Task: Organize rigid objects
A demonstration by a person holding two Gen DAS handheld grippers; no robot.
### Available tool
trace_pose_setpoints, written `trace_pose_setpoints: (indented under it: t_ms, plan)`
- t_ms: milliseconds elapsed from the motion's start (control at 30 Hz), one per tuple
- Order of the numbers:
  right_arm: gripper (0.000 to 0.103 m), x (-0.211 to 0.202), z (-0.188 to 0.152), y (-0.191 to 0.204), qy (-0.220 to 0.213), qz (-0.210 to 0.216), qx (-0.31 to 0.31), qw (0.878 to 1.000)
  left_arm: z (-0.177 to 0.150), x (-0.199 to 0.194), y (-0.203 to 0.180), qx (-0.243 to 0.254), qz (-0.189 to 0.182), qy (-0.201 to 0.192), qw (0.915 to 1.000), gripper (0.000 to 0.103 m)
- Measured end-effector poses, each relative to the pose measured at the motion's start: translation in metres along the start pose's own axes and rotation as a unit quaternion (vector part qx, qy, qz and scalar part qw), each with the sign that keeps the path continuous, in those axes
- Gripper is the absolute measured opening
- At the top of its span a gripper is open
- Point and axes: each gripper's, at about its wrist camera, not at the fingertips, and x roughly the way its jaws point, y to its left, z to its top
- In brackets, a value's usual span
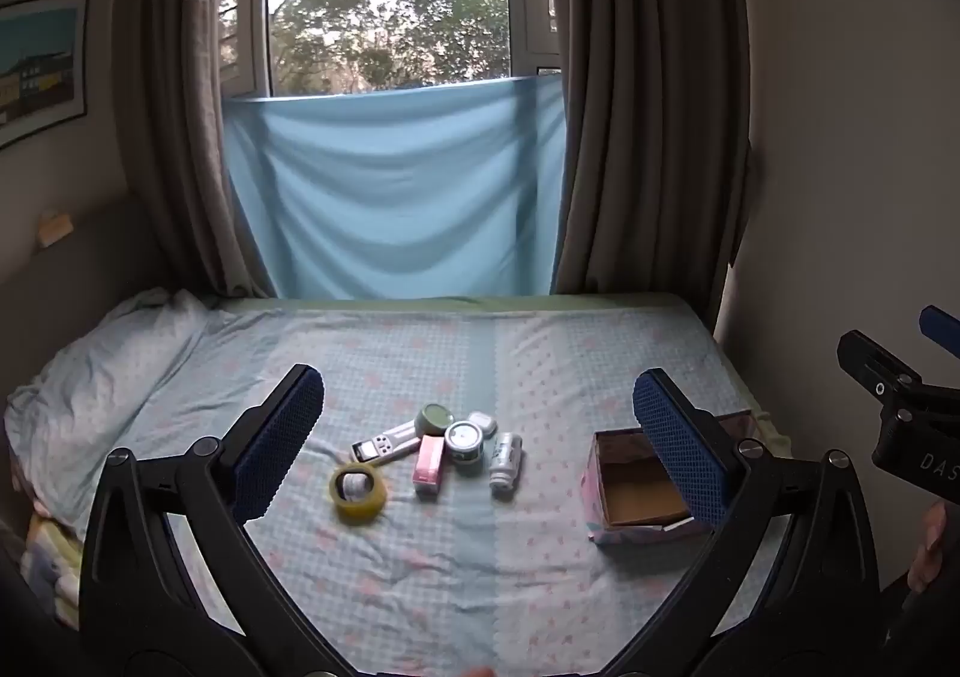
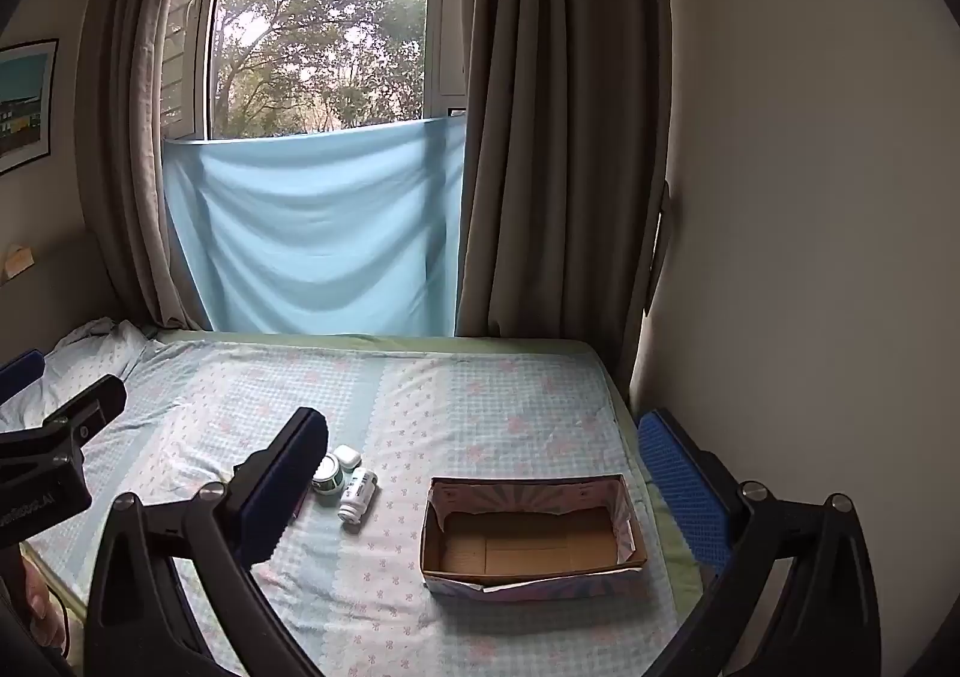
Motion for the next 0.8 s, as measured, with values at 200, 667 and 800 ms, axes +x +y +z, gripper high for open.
trace_pose_setpoints:
  t_ms: [200, 667, 800]
  plan:
    - [0.103, 0.000, -0.002, 0.000, -0.002, 0.001, 0.001, 1.000, 0.000, -0.001, -0.009, 0.005, -0.007, 0.004, 1.0000, 0.103]
    - [0.103, -0.003, -0.004, -0.006, -0.011, -0.006, 0.004, 1.000, 0.003, -0.011, -0.005, 0.005, -0.018, -0.004, 0.9998, 0.103]
    - [0.103, -0.004, -0.004, -0.004, -0.011, -0.007, 0.002, 1.000, 0.002, -0.010, -0.007, 0.005, -0.020, -0.003, 0.9998, 0.102]
